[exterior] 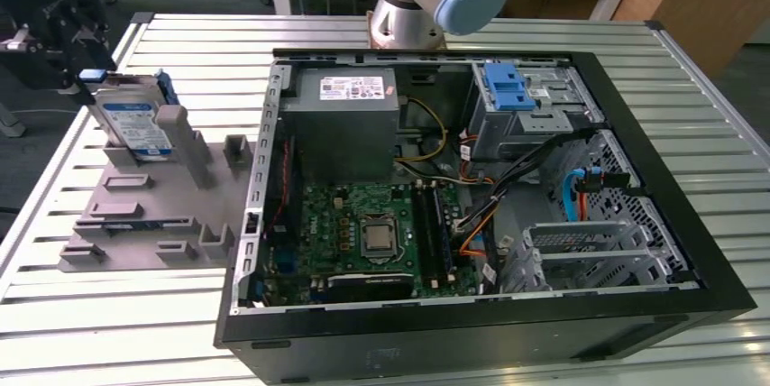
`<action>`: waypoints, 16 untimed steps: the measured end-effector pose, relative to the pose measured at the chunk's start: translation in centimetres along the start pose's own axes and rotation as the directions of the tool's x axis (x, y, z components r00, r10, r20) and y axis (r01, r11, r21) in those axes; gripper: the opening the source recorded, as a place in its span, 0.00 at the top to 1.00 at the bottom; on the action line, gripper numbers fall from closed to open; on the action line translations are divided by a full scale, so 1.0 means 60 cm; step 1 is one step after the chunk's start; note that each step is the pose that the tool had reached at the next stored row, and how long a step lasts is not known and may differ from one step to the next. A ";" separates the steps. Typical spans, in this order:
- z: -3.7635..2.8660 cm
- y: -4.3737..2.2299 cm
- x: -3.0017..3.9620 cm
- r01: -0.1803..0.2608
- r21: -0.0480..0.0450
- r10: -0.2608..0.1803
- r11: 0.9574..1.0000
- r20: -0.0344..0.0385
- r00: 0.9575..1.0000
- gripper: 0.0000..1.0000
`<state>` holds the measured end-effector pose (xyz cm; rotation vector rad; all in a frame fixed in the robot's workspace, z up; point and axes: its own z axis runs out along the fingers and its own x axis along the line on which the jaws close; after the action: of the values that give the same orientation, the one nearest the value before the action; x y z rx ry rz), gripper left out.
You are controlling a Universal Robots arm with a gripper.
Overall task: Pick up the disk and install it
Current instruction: 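Pick up the disk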
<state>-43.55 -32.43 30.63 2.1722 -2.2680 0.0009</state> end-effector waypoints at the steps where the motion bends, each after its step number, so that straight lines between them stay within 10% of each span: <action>1: 0.002 0.000 0.000 0.000 0.000 0.000 1.000 0.000 1.000 0.29; 16: 0.024 0.000 0.000 0.000 0.000 0.000 1.000 -0.005 1.000 0.38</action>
<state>-43.56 -32.42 29.17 2.1692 -2.2656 0.0070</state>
